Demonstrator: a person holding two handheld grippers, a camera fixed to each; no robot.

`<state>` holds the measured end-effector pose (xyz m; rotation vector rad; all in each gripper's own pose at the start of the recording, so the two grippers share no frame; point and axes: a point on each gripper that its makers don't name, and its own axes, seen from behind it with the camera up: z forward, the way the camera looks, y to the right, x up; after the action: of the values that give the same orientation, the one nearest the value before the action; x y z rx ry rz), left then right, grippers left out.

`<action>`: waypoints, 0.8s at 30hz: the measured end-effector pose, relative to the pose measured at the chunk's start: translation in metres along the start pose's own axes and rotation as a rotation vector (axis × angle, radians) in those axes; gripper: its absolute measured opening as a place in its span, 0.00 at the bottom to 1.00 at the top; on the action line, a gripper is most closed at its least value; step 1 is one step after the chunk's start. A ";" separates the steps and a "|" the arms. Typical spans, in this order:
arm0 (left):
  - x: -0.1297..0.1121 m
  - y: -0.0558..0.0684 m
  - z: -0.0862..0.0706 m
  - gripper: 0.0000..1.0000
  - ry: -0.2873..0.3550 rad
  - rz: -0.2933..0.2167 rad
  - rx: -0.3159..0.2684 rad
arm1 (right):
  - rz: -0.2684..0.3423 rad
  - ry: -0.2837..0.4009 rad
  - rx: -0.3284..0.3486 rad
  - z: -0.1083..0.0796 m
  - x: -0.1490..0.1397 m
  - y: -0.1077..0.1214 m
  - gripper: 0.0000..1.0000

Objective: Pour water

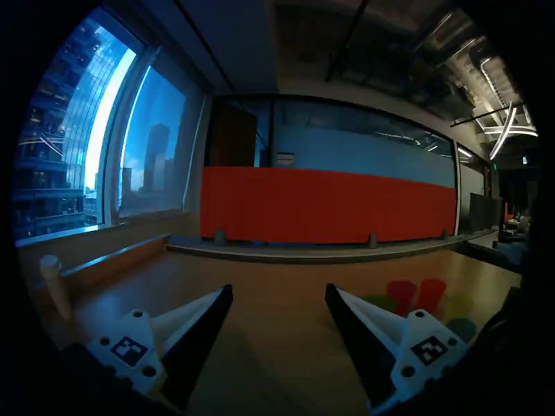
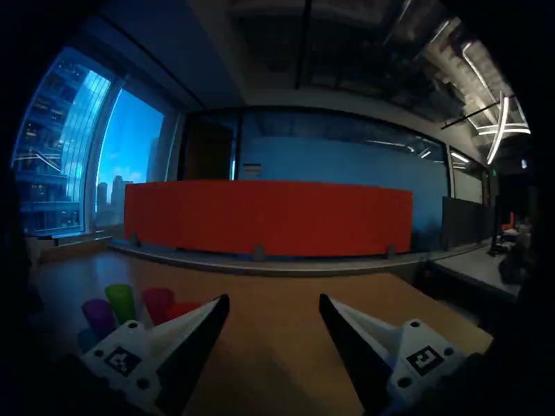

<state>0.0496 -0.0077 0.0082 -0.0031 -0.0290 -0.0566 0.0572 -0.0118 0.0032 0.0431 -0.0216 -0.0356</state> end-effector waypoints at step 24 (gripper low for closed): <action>0.136 0.020 0.022 0.99 -0.014 0.022 -0.094 | 0.005 -0.029 0.035 0.016 0.132 -0.001 1.00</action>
<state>0.1861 0.0042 0.0343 -0.0978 -0.0408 -0.0363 0.1890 -0.0180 0.0222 0.0774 -0.0511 -0.0304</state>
